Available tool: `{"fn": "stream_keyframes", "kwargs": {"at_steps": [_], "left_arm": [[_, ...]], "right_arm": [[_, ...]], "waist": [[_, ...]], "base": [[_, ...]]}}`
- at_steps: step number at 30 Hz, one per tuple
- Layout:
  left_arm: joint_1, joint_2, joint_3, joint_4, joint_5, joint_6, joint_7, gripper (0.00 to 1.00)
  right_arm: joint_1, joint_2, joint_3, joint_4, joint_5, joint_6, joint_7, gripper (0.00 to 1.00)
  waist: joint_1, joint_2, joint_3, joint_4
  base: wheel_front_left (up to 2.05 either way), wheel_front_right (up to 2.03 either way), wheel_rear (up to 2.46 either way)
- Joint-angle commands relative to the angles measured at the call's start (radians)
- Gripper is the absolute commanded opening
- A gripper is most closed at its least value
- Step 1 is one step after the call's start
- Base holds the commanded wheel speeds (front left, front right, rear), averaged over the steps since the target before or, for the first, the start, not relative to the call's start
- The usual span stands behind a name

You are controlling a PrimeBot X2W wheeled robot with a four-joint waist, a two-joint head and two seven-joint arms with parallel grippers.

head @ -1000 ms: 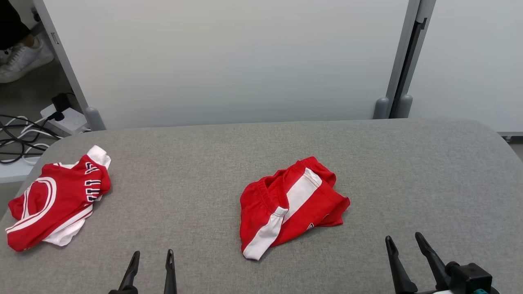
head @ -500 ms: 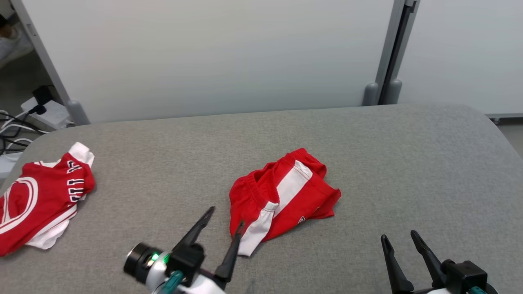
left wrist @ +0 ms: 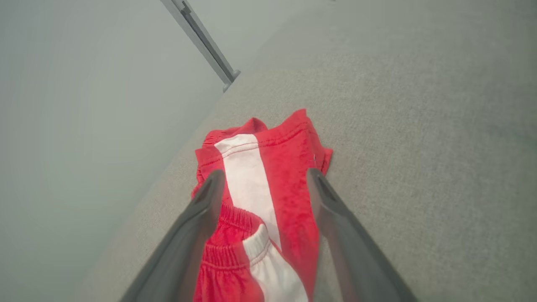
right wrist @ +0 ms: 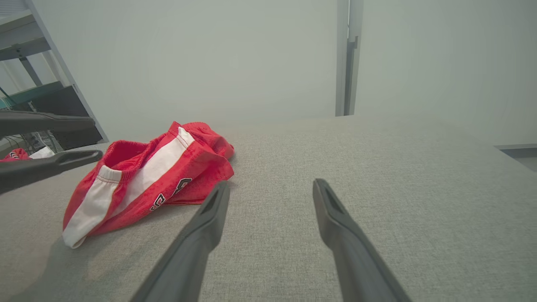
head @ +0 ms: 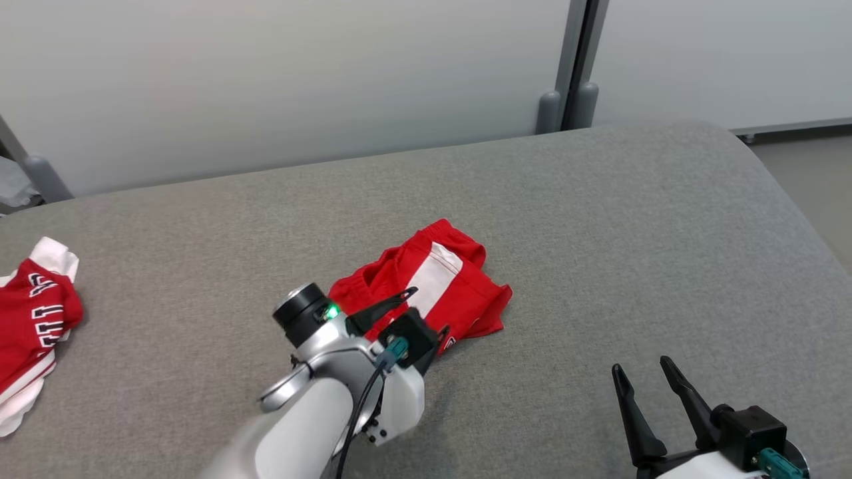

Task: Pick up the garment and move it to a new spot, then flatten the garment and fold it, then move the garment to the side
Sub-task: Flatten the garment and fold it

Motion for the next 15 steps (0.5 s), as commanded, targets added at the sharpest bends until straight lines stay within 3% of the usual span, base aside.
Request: {"fn": "stream_keyframes", "kwargs": {"at_steps": [1,8,15], "left_arm": [[-0.073,0.013,0.011,0.000,0.003,-0.002,0.023,1.00],[-0.239,0.012,-0.119,0.128,-0.079,-0.002,0.238,1.00],[-0.265,0.018,-0.221,0.153,-0.242,-0.002,0.402,1.00]], "right_arm": [[-0.040,-0.013,0.027,-0.018,0.005,0.000,-0.012,1.00],[-0.059,-0.010,0.043,-0.011,0.011,0.000,-0.012,1.00],[-0.069,-0.018,0.041,-0.011,0.014,0.000,-0.012,1.00]], "waist": [[0.0000,-0.0001,0.010,-0.012],[0.0000,-0.0001,0.025,-0.036],[0.0000,-0.0001,0.029,-0.042]], "base": [[0.00,0.00,0.00],[0.00,0.00,0.00],[0.00,0.00,0.00]]}}
